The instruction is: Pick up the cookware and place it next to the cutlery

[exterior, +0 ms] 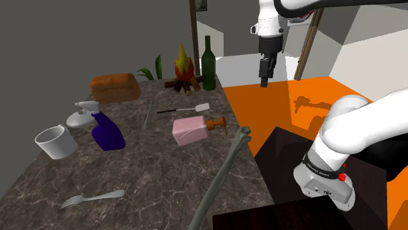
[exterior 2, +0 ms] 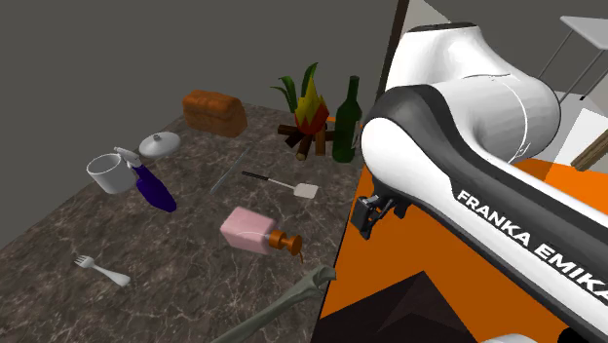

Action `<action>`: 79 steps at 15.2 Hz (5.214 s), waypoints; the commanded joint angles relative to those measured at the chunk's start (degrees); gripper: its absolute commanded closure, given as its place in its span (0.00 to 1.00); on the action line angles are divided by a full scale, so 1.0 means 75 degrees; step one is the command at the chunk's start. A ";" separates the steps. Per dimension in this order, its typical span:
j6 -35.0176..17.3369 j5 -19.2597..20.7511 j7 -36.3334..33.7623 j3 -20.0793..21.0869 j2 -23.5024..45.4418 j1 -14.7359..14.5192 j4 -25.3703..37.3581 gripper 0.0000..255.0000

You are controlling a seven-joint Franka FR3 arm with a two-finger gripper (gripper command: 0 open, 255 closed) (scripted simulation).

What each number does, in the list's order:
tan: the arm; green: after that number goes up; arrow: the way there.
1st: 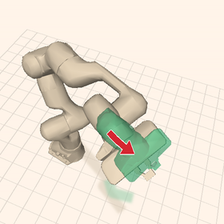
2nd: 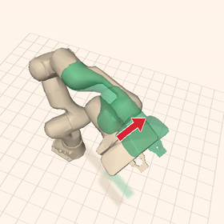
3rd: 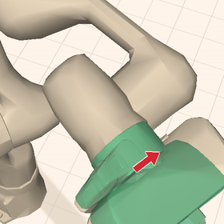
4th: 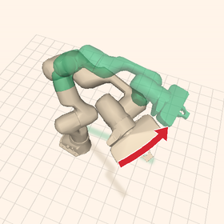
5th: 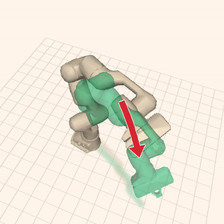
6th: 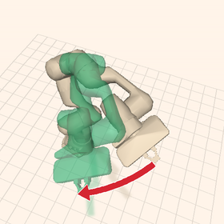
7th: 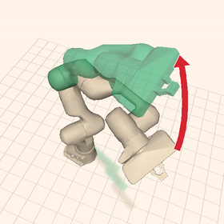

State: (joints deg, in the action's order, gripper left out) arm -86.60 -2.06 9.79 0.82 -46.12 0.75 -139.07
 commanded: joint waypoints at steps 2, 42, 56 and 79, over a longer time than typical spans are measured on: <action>-0.0266 0.0025 0.0131 -0.0026 0.0235 -0.0036 0.0005 0.00; -0.5160 0.0095 0.3678 0.0265 0.9498 -0.1069 0.5585 0.00; -0.5284 0.0098 0.3676 0.0265 0.9580 -0.1074 0.5543 1.00; -0.3702 0.0091 0.3635 0.0273 0.8949 -0.1065 0.6495 1.00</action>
State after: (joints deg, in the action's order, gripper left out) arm -115.20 -1.39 37.15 2.85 21.14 -7.19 -91.02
